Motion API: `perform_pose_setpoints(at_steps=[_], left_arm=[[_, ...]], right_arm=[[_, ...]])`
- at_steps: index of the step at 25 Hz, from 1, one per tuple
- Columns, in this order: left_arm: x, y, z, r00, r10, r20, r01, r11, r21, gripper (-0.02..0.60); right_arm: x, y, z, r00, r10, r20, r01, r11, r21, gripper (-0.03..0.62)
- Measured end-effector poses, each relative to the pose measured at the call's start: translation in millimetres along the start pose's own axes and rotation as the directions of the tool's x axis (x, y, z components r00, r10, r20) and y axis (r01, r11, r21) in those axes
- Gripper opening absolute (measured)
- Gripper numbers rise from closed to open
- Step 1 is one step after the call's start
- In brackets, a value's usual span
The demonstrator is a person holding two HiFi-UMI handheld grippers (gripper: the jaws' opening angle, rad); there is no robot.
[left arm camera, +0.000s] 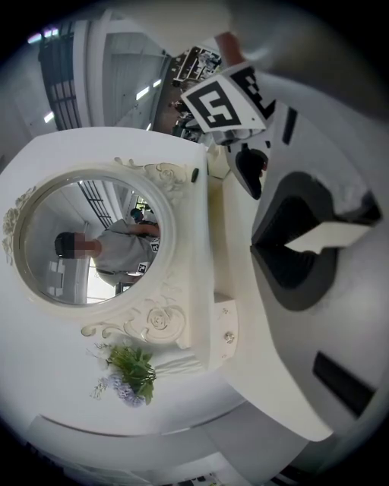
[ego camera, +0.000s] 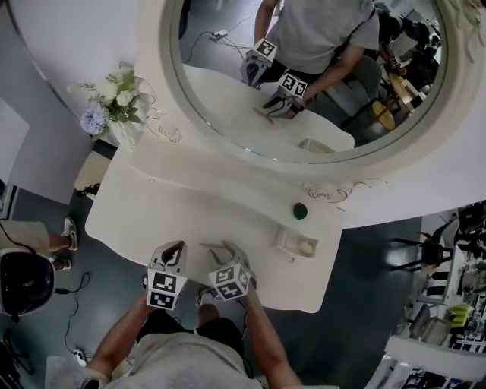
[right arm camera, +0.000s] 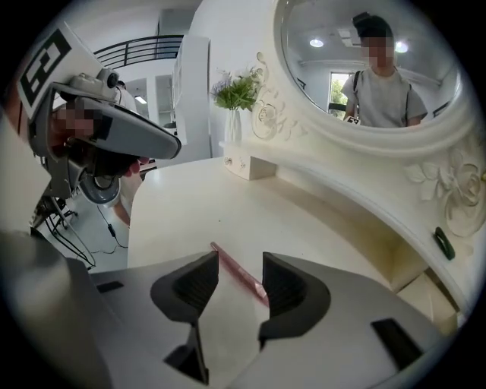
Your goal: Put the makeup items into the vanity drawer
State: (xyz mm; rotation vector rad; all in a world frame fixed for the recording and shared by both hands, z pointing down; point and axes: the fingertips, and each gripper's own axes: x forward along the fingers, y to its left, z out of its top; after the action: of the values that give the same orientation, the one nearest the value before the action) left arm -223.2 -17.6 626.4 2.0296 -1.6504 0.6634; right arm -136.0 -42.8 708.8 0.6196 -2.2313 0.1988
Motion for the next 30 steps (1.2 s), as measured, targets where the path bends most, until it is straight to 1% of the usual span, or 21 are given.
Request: perform_pose_setpoints(at_steps=[3,7,10,12,15,17,20,23,27,30], left_arm=[[0,3,-1,1.0,0.005,-0.002,-0.005,1.0,-0.004,0.0],[1,4,-3,1.0,0.008,-0.009,-0.008,1.0,-0.006,0.0],[0,3,-4,1.0,0.005,-0.01,-0.005,1.0,-0.008,0.0],[0,4,-4,1.0,0.004,-0.01,-0.004,1.0,-0.007,0.0],[1,4,-1,1.0,0.002,-0.007,-0.002,1.0,-0.003,0.0],[1,4,0,1.0,0.003,-0.005,-0.003,1.0,0.0,0.0],[0,5,1,1.0,0.003,-0.003,-0.003,1.0,0.001,0.0],[0,6,3,1.0,-0.001,0.001,0.001,1.0,0.006,0.0],[-1,2,10,1.0,-0.022,0.009,0.022,1.0,0.021,0.0],[3,-6,20,0.998,-0.049,0.025,0.048,0.998,0.041,0.0]], right_arm=[[8,-2,-3,1.0,0.005,-0.027,-0.005,1.0,-0.007,0.176],[16,0,-14,0.996,0.031,-0.08,-0.031,1.0,-0.002,0.176],[16,0,-18,0.995,0.023,-0.098,-0.022,1.0,0.003,0.17],[17,0,-19,0.994,0.011,-0.109,-0.012,1.0,-0.006,0.115],[18,4,-21,0.993,0.021,-0.117,-0.021,1.0,-0.005,0.08],[18,7,-22,0.993,0.018,-0.118,-0.018,1.0,-0.001,0.058],[16,7,-22,0.994,0.009,-0.11,-0.009,1.0,-0.001,0.057],[10,3,-16,0.997,-0.007,-0.081,0.007,1.0,0.009,0.057],[-8,-8,-6,0.998,-0.055,-0.041,0.056,0.998,0.04,0.057],[-27,-21,-2,0.994,-0.109,-0.01,0.109,0.992,0.06,0.057]])
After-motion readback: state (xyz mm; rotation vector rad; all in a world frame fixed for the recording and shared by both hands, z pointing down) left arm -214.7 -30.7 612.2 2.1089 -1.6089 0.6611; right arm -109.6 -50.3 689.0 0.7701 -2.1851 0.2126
